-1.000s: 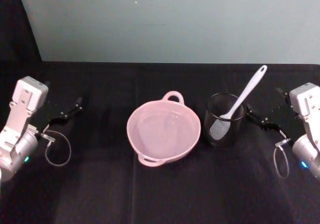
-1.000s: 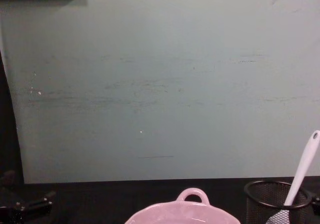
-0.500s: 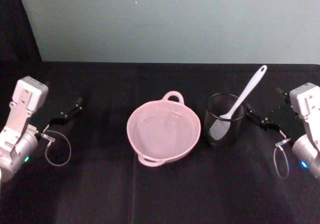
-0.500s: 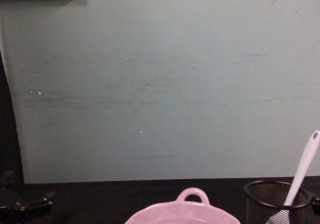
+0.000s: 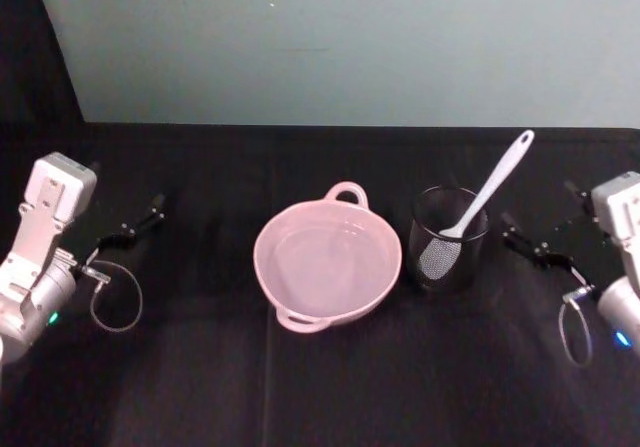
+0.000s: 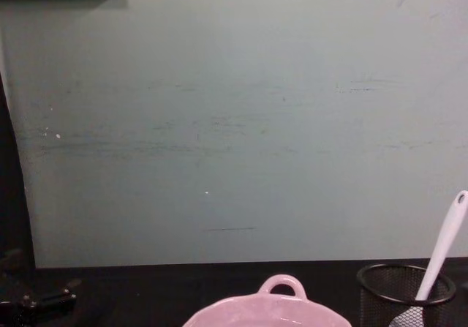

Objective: Use the one hand to pick up the spoon and stir the clear water in the bowl.

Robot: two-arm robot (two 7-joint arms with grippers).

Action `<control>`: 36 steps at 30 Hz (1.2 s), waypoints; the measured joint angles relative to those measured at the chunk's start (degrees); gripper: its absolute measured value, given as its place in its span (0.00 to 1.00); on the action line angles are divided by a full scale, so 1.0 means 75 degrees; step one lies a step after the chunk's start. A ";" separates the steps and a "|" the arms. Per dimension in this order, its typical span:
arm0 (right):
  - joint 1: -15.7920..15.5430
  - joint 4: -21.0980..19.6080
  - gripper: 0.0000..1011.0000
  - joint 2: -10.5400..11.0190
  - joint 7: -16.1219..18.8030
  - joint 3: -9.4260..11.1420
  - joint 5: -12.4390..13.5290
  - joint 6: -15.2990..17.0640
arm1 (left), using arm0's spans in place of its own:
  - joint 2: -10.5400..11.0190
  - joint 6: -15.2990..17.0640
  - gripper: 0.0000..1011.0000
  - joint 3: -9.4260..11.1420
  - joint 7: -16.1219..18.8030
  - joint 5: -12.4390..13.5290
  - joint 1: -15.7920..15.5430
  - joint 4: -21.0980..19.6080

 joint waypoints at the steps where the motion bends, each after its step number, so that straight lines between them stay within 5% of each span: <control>1: -0.0174 -0.0157 0.99 0.0066 -0.0037 0.0108 0.0034 0.0003 | 0.0000 0.0000 1.00 0.0000 0.0000 0.0000 0.0000 0.0000; 6: -0.0795 -0.0730 0.99 0.0241 -0.0072 0.0543 0.0368 -0.0125 | 0.0000 0.0000 1.00 0.0000 0.0000 0.0000 0.0000 0.0000; 16: -0.1509 -0.1426 0.99 -0.0193 0.0997 0.1629 0.2991 0.0178 | 0.0000 0.0001 1.00 0.0000 -0.0001 0.0000 0.0000 0.0000; 24: -0.1213 -0.1149 0.99 -0.0879 0.1692 0.2223 0.4927 0.1134 | 0.0000 0.0000 1.00 0.0000 0.0000 0.0000 0.0000 0.0000; 29: -0.0730 -0.0617 0.99 -0.1201 0.2158 0.2334 0.5956 0.1670 | 0.0000 0.0000 1.00 0.0000 0.0000 0.0000 0.0000 0.0000; 36: -0.0167 0.0056 0.99 -0.1289 0.2713 0.2061 0.6433 0.1886 | 0.0000 0.0000 1.00 0.0000 0.0000 0.0000 0.0000 0.0000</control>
